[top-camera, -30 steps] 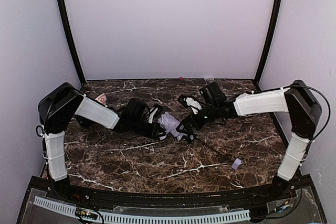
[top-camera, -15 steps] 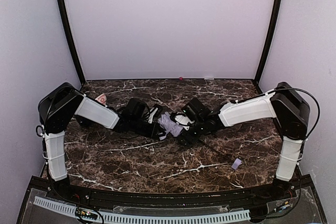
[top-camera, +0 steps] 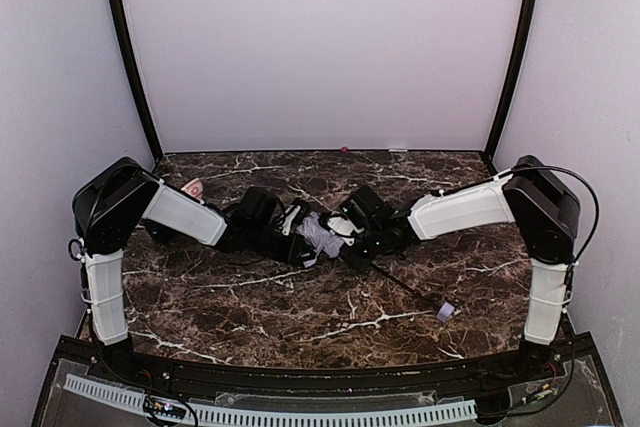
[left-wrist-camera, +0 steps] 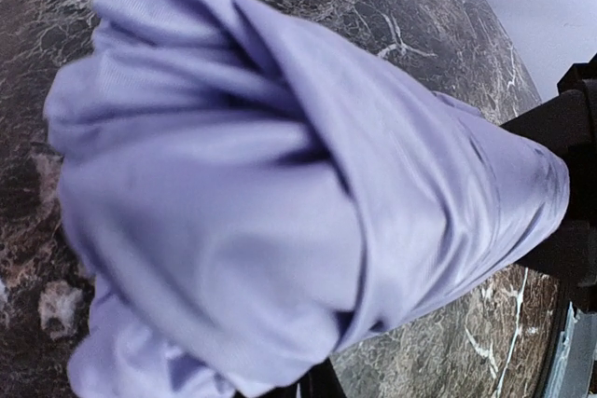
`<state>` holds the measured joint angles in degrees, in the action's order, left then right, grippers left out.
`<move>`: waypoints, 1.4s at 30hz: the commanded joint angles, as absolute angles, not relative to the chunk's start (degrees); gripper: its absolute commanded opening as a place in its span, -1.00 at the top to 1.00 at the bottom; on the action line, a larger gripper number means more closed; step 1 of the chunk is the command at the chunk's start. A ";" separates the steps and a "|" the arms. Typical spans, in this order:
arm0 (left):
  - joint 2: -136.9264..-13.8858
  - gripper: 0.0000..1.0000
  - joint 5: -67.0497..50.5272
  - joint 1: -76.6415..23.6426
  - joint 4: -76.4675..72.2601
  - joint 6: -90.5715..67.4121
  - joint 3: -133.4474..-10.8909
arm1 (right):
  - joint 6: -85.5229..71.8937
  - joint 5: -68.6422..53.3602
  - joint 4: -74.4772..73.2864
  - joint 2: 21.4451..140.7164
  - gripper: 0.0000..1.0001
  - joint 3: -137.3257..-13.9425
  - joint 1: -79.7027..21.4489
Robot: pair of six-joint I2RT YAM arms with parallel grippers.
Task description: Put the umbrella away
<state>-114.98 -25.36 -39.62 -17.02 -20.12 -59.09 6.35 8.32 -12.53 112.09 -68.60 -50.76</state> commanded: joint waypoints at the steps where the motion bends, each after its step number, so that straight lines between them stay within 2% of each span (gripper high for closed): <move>1: -113.88 1.00 -25.58 -39.36 -14.67 -19.28 -56.51 | 5.21 4.12 -12.22 112.58 0.72 -68.21 -49.35; 4: -111.43 1.00 -25.63 -39.30 -17.18 -18.56 -54.45 | 3.79 -1.91 -11.45 110.80 1.00 -68.04 -47.56; 14: -90.18 1.00 -28.44 -39.29 -27.20 -10.02 -44.45 | -6.58 -33.86 0.64 97.10 1.00 -62.72 -37.47; 21: -81.74 1.00 -34.07 -40.44 -25.49 -10.71 -44.91 | -22.08 -47.51 17.62 89.20 1.00 -58.20 -31.42; 24: -79.33 1.00 -33.46 -42.29 -23.98 -9.60 -45.35 | -29.16 -51.12 25.29 87.39 1.00 -56.64 -28.91; 28: -77.25 1.00 -33.69 -44.08 -23.96 -8.11 -44.76 | -27.80 -52.70 22.33 85.58 1.00 -58.60 -28.28; 37: -83.00 1.00 -38.05 -45.18 -47.59 -10.84 -40.59 | -41.83 -57.42 39.33 84.73 1.00 -56.38 -30.23; 42: -89.07 1.00 -46.34 -45.74 -57.12 -9.74 -43.42 | -39.35 -58.34 36.12 84.28 1.00 -58.96 -32.50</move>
